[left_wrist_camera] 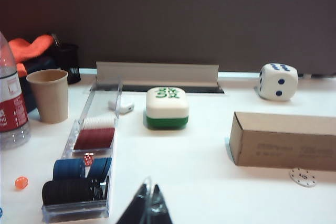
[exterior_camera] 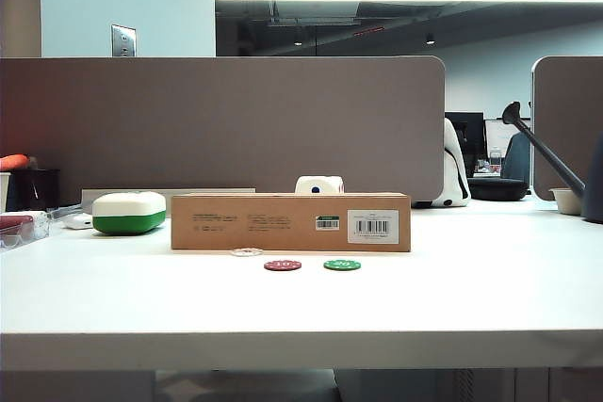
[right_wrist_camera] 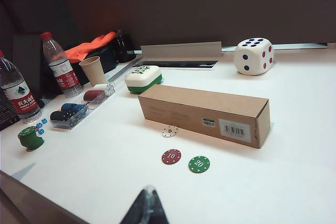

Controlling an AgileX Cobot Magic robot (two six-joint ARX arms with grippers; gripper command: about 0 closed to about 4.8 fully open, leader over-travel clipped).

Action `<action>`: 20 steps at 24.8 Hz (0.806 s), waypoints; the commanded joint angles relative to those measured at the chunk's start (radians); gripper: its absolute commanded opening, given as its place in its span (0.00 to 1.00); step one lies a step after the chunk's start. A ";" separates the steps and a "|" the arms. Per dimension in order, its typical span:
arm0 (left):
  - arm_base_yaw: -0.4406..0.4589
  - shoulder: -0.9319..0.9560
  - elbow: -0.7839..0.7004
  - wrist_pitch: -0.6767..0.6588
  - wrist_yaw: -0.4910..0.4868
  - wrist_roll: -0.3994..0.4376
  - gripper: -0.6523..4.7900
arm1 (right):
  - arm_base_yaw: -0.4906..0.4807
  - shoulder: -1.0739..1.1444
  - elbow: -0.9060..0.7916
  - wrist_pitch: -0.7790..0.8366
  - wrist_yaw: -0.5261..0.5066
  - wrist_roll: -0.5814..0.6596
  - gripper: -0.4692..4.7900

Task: Push the chip with the lowest value in the row forward next to the rectangular box.

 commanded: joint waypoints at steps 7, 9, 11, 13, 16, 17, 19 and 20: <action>0.011 0.000 -0.026 0.061 -0.014 0.002 0.11 | 0.000 0.000 0.005 0.016 0.000 0.000 0.07; 0.018 0.000 -0.026 0.063 -0.014 0.002 0.11 | 0.000 0.000 0.005 0.016 0.000 0.000 0.07; 0.023 0.000 -0.026 0.064 -0.014 0.000 0.11 | 0.000 0.000 0.005 0.016 0.000 0.000 0.07; 0.023 0.000 -0.026 0.064 -0.027 -0.002 0.11 | 0.000 0.000 0.005 0.016 0.000 0.000 0.07; 0.022 0.000 -0.026 0.062 -0.038 -0.002 0.11 | 0.000 0.000 0.005 0.016 0.000 0.000 0.07; 0.022 0.000 -0.026 0.062 -0.038 -0.002 0.11 | 0.000 0.000 0.005 0.016 0.000 0.000 0.07; 0.022 0.000 -0.026 0.062 -0.038 -0.002 0.11 | 0.000 0.000 0.005 0.016 0.000 0.000 0.07; 0.022 0.000 -0.026 0.062 -0.040 -0.002 0.11 | 0.000 0.000 0.005 0.016 0.000 0.000 0.07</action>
